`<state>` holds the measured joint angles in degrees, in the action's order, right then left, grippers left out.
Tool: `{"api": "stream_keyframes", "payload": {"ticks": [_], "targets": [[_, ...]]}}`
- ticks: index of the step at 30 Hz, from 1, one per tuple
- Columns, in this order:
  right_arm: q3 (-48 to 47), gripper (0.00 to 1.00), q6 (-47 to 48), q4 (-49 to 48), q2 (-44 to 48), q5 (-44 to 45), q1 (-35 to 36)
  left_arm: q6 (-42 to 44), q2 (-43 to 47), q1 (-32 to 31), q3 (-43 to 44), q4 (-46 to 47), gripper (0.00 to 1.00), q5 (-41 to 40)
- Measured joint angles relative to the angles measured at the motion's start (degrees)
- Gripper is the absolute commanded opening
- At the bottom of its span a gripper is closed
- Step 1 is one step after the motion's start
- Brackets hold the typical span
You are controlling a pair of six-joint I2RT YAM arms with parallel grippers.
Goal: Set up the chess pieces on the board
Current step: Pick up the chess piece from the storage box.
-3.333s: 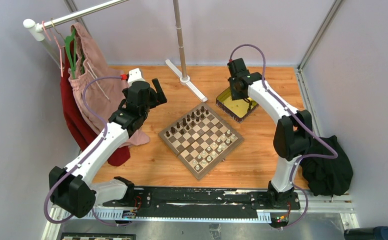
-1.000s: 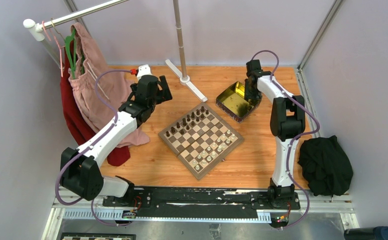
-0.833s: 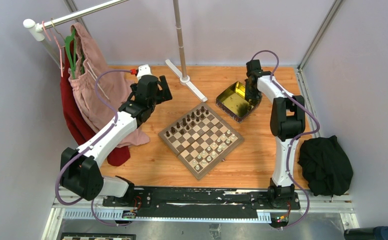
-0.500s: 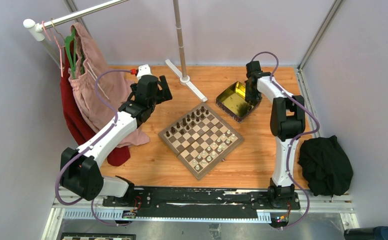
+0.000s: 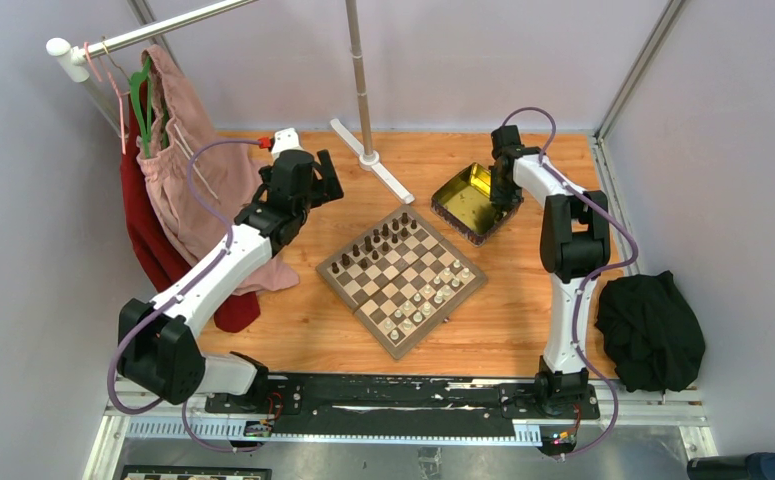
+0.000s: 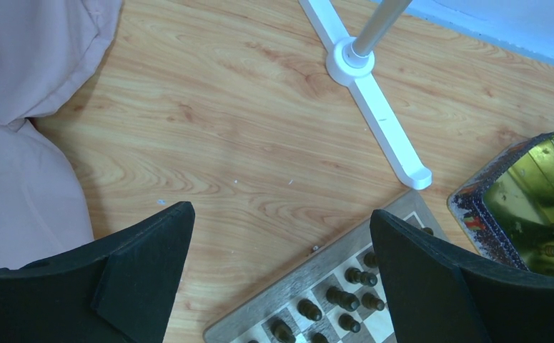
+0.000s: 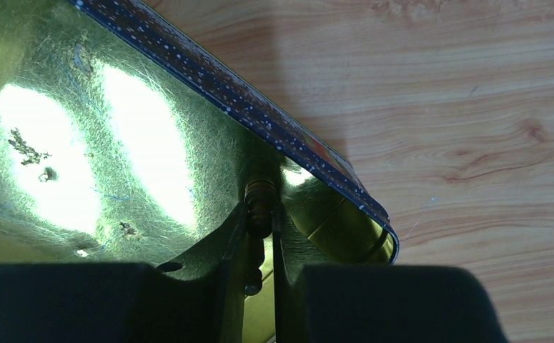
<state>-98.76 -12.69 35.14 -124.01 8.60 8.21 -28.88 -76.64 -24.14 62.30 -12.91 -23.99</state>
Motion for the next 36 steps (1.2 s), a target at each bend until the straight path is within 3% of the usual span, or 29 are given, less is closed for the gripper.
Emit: {"api": "stream_keyframes", "payload": {"ticks": [21, 36], "targets": [[-1.2, 0.00, 0.3, 0.0, 1.2, -4.0, 0.0, 0.4, 1.7, 0.0, -0.1, -0.1, 1.00, -0.3], [-1.2, 0.00, 2.8, 0.0, 10.5, -6.0, 5.0, -0.5, 5.5, 0.0, -1.4, -0.7, 1.00, -1.2]]}}
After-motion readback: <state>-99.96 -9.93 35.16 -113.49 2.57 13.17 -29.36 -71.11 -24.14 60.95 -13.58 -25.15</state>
